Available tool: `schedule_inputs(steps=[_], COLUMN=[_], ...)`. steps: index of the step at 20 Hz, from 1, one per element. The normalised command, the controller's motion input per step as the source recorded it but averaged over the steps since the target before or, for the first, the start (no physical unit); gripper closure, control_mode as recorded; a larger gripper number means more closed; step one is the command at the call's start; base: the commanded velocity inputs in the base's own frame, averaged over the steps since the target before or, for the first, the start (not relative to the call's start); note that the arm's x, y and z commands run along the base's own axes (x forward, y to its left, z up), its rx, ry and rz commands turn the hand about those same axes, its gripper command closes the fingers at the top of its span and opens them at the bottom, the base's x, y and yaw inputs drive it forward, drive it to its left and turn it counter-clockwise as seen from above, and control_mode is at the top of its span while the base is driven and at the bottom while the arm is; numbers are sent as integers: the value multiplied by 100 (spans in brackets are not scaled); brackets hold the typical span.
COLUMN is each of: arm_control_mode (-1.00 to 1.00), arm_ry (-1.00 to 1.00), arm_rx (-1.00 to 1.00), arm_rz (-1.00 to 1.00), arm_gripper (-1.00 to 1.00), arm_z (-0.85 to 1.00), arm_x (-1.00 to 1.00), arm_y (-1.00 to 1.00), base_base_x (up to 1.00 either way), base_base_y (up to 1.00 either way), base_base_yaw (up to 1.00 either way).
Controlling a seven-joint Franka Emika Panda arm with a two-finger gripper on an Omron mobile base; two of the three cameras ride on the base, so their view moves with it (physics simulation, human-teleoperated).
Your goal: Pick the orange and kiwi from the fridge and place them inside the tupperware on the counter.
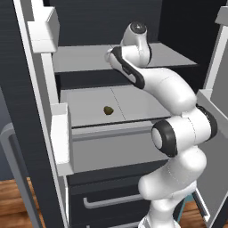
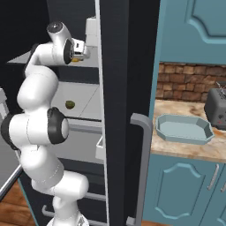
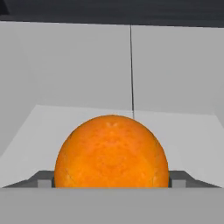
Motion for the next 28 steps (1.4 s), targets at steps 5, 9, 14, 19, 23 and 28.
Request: schedule_inputs(steps=[5,9,14,19,23,28], arm_control_mode=[-100,-100,-100,-100,-100,-100], arm_ry=[-10,-28,-26,-6,-1,0], arm_rx=[0,2,5,7,1,0], arm_rz=[0,2,0,0,0,3], arm_gripper=[100,100,100,100,100,100], arm_z=[-29,-2,17,21,13,8], arm_x=[-96,-100,-100,-100,-99,-99], arm_y=[0,0,-11,-38,-6,0], base_base_x=[0,0,0,0,0,0], base_base_y=[0,0,0,0,0,0], base_base_yaw=[0,0,0,0,0,0])
